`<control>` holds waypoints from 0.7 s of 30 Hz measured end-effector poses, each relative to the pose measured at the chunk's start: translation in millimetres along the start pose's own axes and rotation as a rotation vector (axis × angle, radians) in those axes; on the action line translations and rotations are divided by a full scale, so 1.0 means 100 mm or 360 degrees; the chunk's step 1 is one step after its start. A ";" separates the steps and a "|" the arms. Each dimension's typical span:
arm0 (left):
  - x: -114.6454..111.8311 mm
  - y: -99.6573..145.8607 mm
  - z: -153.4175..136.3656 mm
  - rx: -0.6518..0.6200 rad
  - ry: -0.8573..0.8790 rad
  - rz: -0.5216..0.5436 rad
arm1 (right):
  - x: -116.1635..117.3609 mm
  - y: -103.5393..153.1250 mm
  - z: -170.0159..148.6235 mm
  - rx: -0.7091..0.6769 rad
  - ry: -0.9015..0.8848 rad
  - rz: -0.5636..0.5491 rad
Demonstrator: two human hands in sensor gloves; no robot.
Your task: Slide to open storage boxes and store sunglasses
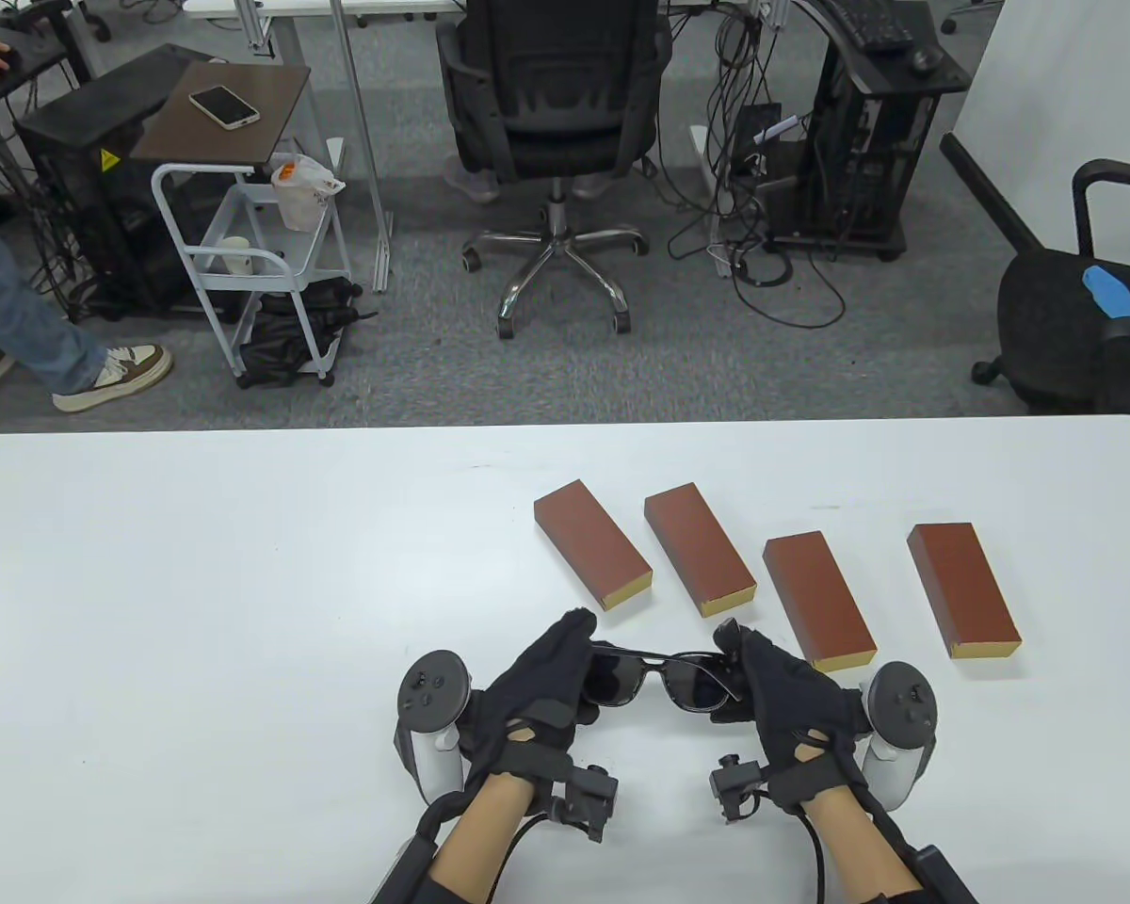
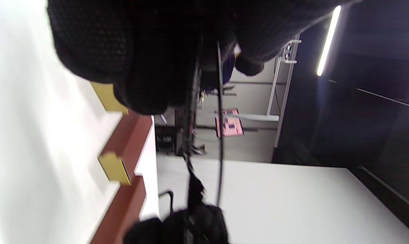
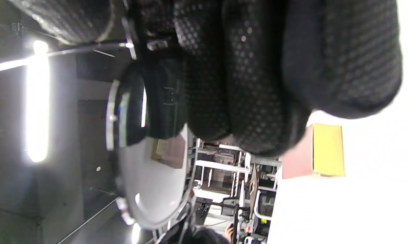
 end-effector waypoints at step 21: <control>-0.17 0.04 -0.02 0.0025 0.0150 -0.0276 | -0.13 0.03 -0.03 0.0118 0.0191 -0.0140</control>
Point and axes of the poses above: the tracker on the back of each hand, its own z axis roughly to the thumb side, its own y axis roughly from the fingertips to the wrist, x = y × z, the point moved 3 cm from there along -y, roughly from the wrist to the fingertips, and after that the axes turned 15 degrees about z, right-handed, at the moved point
